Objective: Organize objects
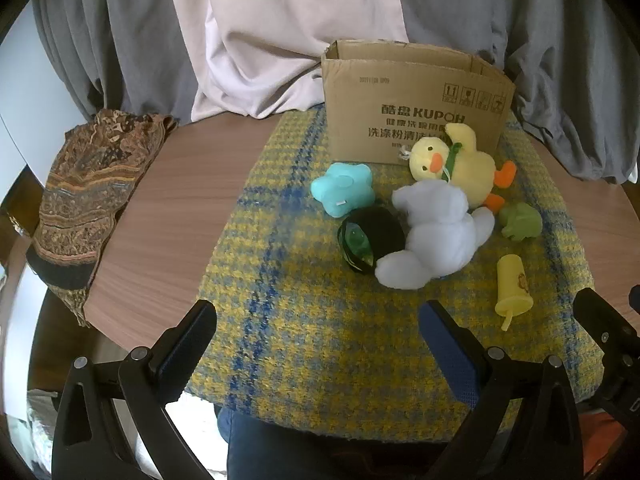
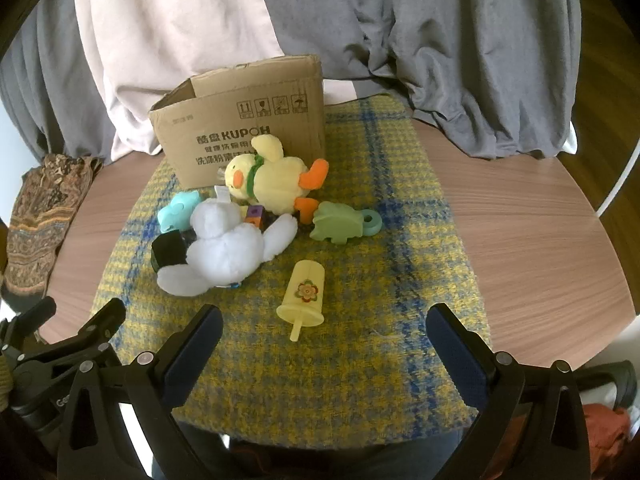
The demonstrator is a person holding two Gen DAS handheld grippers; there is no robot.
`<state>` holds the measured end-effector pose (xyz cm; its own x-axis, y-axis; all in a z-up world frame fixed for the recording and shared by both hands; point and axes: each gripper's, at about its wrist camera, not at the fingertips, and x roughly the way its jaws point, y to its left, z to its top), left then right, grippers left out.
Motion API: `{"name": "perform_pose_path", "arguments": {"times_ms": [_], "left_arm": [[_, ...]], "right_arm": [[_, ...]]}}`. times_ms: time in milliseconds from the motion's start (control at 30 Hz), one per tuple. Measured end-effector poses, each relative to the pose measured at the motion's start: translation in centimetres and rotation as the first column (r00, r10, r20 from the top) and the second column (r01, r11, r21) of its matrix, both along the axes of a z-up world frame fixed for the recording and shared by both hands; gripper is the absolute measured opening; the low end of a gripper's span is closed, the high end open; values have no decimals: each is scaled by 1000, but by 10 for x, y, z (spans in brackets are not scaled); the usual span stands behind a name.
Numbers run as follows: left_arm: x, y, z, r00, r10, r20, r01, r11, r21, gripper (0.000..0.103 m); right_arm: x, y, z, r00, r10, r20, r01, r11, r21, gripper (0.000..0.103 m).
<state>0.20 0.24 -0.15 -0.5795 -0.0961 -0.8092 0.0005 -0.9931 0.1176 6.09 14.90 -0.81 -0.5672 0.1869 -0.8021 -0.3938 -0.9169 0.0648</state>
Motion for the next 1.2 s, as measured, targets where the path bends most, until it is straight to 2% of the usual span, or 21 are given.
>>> {"name": "perform_pose_path", "arguments": {"times_ms": [1200], "left_arm": [[-1, 1, -2, 1000, -12, 6, 12, 1000, 6, 103]], "right_arm": [[-1, 0, -4, 1000, -4, 8, 4, 1000, -3, 102]]}}
